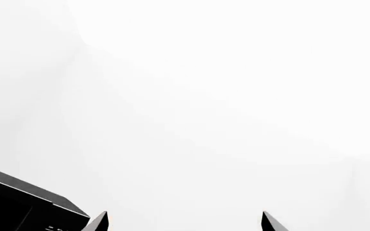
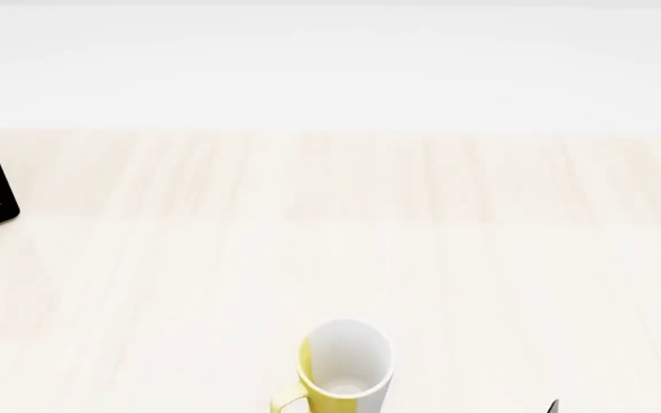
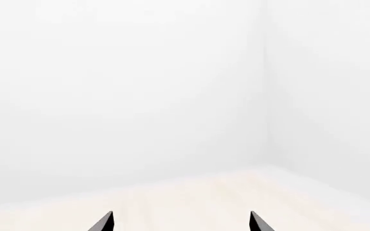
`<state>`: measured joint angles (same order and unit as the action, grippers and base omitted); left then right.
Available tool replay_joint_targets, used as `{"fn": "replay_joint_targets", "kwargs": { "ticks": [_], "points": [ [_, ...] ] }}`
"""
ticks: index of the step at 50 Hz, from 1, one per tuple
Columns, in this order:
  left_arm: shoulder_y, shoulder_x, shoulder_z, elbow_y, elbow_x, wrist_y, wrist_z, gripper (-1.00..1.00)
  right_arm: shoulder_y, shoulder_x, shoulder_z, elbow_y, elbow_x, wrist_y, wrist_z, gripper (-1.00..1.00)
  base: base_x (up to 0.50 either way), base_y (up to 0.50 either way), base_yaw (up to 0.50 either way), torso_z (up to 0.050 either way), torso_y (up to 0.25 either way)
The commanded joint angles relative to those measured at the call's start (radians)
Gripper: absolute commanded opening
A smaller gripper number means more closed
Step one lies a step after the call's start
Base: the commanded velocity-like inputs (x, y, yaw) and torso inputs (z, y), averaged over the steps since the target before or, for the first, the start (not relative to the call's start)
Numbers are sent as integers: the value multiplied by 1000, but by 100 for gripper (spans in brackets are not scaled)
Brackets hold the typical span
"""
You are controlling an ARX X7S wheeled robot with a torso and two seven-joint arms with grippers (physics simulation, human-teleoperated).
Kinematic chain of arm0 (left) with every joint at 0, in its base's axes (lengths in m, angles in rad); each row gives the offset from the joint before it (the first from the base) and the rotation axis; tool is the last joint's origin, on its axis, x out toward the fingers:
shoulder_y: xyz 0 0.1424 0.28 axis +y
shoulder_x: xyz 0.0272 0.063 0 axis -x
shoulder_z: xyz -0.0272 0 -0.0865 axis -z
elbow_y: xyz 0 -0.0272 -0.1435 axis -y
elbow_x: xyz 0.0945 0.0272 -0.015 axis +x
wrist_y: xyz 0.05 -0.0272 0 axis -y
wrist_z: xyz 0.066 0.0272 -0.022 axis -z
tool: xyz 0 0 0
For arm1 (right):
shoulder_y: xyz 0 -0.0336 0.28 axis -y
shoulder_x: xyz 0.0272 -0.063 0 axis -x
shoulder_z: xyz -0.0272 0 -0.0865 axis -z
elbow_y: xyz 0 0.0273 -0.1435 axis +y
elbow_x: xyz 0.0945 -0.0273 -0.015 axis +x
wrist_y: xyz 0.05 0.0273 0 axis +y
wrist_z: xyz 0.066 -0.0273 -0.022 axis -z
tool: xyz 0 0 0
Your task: Put the yellow and white mug to the front of the white mug.
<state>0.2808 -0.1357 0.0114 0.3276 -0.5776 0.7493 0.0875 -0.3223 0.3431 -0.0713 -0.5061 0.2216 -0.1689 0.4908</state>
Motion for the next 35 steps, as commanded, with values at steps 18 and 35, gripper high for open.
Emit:
{"fn": "replay_joint_targets", "kwargs": {
  "ticks": [18,35],
  "points": [
    [24,-43,-10,59,-35,-28,-61,100,-146,17,7,-131,-101,-148,14,100,0,0,0,0,0],
    [-15,-88,-30,63,-101,-179,-190,100,-201,27,43,-135,-100,-247,23,100,0,0,0,0,0]
  ]
}}
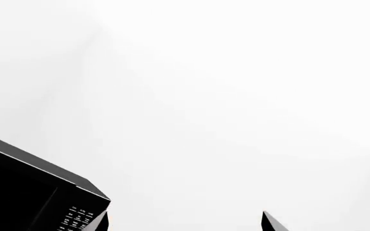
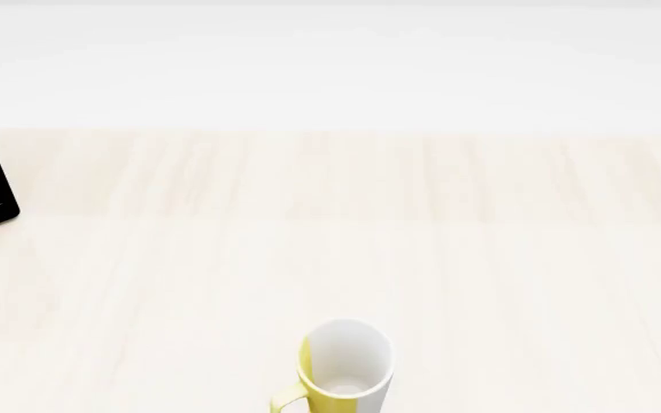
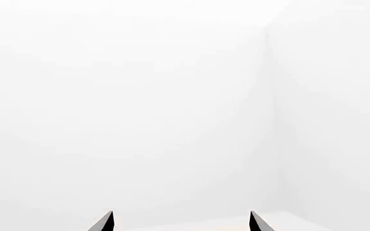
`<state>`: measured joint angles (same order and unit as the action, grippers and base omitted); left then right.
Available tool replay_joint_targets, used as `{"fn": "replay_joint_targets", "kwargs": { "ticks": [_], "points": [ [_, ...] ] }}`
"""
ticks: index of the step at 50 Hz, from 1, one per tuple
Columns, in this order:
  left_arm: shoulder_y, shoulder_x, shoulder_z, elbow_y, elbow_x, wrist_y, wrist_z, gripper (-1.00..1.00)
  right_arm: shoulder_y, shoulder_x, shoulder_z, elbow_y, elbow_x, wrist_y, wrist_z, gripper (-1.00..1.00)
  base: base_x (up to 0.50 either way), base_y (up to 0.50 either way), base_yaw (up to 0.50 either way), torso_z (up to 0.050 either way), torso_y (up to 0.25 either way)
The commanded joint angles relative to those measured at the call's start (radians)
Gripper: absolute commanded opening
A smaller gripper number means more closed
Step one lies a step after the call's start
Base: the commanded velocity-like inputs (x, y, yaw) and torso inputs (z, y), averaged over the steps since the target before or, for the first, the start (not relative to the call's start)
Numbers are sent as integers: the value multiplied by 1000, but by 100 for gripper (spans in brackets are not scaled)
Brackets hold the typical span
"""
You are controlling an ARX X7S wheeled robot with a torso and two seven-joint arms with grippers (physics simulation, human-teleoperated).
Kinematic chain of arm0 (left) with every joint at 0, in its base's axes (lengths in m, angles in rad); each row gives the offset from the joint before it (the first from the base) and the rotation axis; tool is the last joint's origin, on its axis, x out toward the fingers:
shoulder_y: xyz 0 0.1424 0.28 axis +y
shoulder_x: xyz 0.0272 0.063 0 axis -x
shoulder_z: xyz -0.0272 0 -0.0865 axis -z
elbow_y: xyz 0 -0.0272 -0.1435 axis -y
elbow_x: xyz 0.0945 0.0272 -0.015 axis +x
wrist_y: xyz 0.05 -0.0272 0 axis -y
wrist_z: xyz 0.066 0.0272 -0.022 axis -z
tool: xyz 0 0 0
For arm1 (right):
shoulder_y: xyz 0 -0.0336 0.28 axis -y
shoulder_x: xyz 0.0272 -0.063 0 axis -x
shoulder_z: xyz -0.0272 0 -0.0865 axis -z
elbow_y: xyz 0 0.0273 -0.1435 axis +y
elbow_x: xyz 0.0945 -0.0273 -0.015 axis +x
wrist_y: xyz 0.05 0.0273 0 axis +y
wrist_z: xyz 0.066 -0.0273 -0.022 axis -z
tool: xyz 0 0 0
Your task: Put the yellow and white mug to the front of the white mug.
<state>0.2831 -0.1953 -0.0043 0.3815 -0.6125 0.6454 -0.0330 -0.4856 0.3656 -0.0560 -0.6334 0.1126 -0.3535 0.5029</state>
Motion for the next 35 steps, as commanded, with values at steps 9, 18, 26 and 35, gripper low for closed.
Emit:
{"fn": "replay_joint_targets", "kwargs": {
  "ticks": [9,18,26,35],
  "points": [
    [-23,-35,-17,5,-92,-83,-80,100,-53,12,56,5,47,-105,19,100,0,0,0,0,0],
    [10,-35,-4,28,-124,-7,3,100,-61,17,84,28,104,-140,28,100,0,0,0,0,0],
    [43,-38,11,47,-134,63,82,100,-54,21,90,38,122,-135,33,100,0,0,0,0,0],
    [62,-42,0,64,-119,79,82,100,-59,23,96,40,133,-141,37,100,0,0,0,0,0]
  ]
}}
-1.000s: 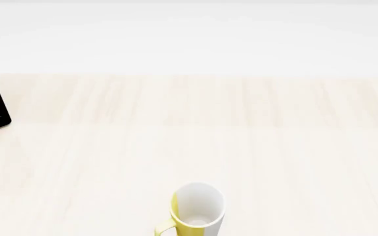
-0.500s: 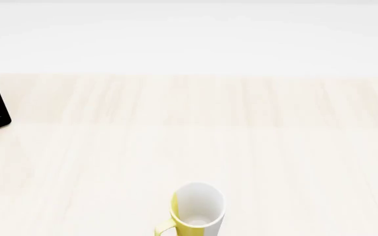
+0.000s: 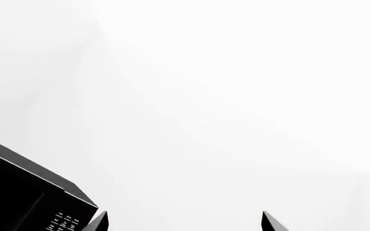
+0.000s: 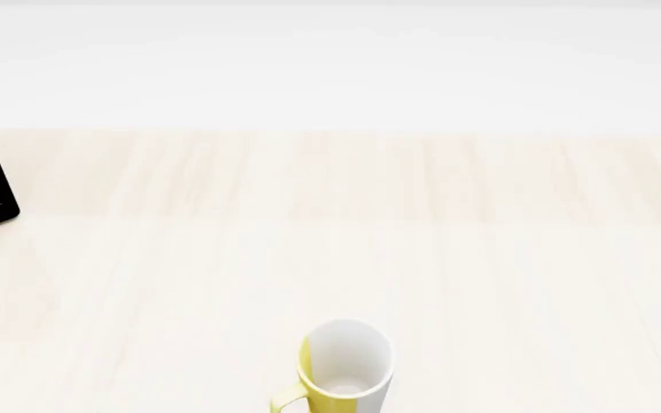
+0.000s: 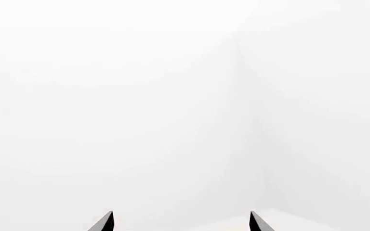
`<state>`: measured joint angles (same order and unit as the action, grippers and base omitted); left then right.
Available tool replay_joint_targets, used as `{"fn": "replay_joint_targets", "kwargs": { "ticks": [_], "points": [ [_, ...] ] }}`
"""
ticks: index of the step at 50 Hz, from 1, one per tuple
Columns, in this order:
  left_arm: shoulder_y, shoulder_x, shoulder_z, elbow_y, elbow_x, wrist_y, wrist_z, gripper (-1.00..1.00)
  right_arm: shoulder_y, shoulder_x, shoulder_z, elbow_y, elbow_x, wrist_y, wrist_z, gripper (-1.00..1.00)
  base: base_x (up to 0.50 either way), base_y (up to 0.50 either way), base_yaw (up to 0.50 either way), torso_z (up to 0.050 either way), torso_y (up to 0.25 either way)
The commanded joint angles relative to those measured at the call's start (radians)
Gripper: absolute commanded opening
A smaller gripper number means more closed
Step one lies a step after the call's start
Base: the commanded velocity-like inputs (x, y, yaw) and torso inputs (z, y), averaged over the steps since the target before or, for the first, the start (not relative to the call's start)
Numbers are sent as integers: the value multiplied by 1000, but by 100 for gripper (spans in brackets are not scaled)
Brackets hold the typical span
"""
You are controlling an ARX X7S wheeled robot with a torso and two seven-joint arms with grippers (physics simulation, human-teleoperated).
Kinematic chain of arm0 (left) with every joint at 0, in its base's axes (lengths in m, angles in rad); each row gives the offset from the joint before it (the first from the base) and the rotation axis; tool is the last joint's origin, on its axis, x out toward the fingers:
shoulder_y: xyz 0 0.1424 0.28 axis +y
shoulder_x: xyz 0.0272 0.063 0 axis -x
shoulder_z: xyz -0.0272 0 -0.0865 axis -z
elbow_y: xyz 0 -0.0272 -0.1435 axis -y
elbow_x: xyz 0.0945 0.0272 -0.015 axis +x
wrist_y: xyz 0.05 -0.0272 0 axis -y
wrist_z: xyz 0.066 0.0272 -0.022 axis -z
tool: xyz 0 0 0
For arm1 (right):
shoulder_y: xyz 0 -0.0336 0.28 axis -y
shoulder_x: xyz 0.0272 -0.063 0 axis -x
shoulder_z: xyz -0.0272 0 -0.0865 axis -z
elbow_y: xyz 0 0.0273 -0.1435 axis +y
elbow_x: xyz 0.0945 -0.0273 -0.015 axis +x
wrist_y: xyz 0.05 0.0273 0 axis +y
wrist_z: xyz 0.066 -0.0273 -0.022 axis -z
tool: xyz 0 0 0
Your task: Put the yellow and white mug to the front of the white mug.
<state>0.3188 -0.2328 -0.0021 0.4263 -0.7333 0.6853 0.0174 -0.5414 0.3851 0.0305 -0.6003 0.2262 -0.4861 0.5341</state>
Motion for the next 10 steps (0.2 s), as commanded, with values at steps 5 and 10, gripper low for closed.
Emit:
{"fn": "replay_joint_targets", "kwargs": {
  "ticks": [5,10],
  "points": [
    [53,2,1,33,22,88,76,100,0,5,9,7,23,-1,8,100,0,0,0,0,0],
    [78,-2,-1,59,10,115,91,100,-29,3,24,-3,28,-31,10,100,0,0,0,0,0]
  ]
}}
